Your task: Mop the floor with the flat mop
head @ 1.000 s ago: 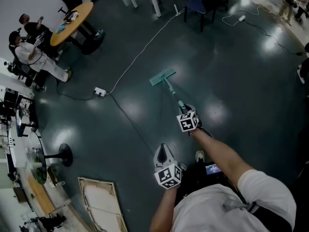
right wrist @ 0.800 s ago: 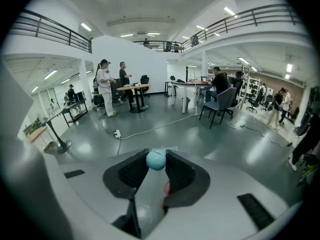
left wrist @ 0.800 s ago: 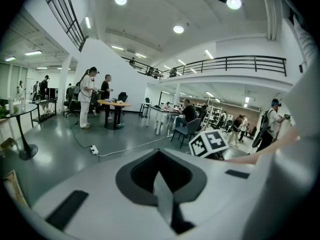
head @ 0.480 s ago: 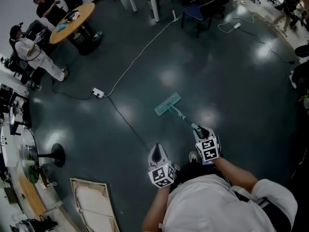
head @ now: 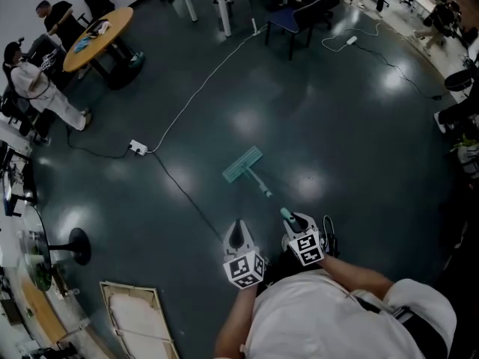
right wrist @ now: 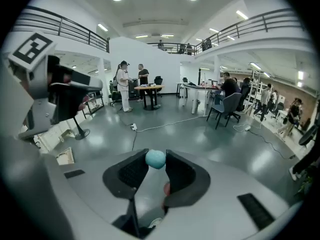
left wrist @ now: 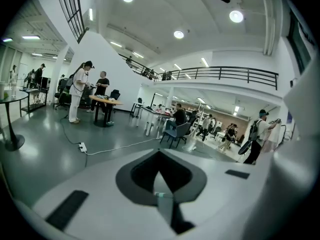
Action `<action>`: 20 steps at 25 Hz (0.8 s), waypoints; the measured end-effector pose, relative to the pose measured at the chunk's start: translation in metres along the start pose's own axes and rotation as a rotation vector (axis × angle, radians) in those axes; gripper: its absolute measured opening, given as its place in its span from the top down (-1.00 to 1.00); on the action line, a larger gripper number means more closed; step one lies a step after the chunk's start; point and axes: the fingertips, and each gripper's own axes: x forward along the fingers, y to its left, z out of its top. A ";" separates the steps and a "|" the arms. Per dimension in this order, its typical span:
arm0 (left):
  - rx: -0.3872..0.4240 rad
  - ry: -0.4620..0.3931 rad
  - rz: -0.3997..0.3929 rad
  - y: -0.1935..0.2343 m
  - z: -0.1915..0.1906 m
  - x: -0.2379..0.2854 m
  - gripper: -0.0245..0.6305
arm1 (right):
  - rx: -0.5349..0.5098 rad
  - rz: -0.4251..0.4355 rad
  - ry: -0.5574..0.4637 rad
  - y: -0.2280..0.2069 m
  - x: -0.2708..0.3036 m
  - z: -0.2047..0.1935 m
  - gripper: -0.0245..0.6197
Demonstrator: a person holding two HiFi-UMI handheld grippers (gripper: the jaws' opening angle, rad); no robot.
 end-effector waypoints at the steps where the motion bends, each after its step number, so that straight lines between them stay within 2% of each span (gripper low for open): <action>1: 0.000 0.002 0.008 -0.001 -0.002 -0.001 0.91 | 0.000 -0.003 -0.001 -0.003 0.016 -0.002 0.58; 3: 0.002 0.006 0.029 -0.002 -0.004 -0.004 0.91 | 0.004 -0.016 -0.002 -0.012 0.051 0.003 0.58; 8: -0.008 0.029 0.090 0.004 0.002 -0.015 0.91 | 0.031 -0.045 0.040 -0.028 0.161 0.048 0.58; 12: -0.001 0.038 0.137 0.031 -0.011 -0.038 0.91 | 0.022 -0.066 0.070 -0.022 0.230 0.062 0.59; 16: 0.016 0.027 0.160 0.049 -0.020 -0.044 0.91 | 0.003 -0.069 0.038 -0.021 0.238 0.081 0.59; 20: -0.001 0.022 0.128 0.043 -0.032 -0.031 0.91 | -0.023 -0.053 0.038 -0.017 0.191 0.069 0.59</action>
